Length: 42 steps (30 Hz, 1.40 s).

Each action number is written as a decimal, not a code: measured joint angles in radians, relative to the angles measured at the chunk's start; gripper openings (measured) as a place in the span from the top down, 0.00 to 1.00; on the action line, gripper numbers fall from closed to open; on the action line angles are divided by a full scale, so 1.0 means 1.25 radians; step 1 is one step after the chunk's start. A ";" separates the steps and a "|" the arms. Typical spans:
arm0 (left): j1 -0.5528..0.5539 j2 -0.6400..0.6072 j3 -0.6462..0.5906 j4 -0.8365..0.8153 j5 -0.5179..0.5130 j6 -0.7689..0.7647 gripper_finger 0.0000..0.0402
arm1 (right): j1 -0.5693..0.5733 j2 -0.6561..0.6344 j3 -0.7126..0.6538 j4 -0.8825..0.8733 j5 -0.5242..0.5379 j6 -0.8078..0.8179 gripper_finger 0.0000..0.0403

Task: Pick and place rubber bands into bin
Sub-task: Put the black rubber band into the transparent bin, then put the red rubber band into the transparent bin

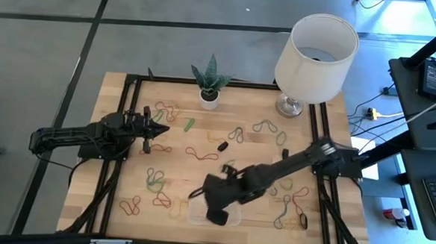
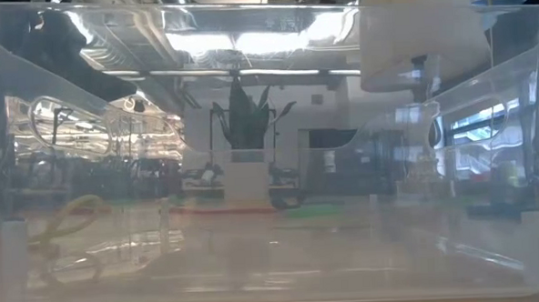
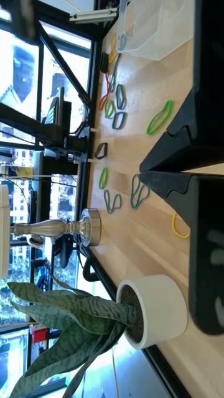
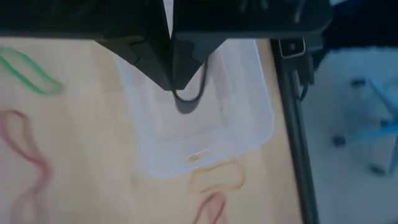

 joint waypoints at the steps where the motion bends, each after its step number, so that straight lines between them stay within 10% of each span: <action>1: 0.000 0.000 0.000 0.000 0.000 0.000 1.00 | 0.000 0.025 0.018 0.000 -0.017 -0.013 1.00; 25: 0.000 0.000 0.000 0.000 0.000 0.000 1.00 | 0.030 0.255 0.047 -0.006 -0.028 -0.119 0.98; 42: 0.000 0.000 0.000 0.000 0.000 0.000 1.00 | 0.030 0.215 0.052 -0.055 -0.028 -0.127 0.66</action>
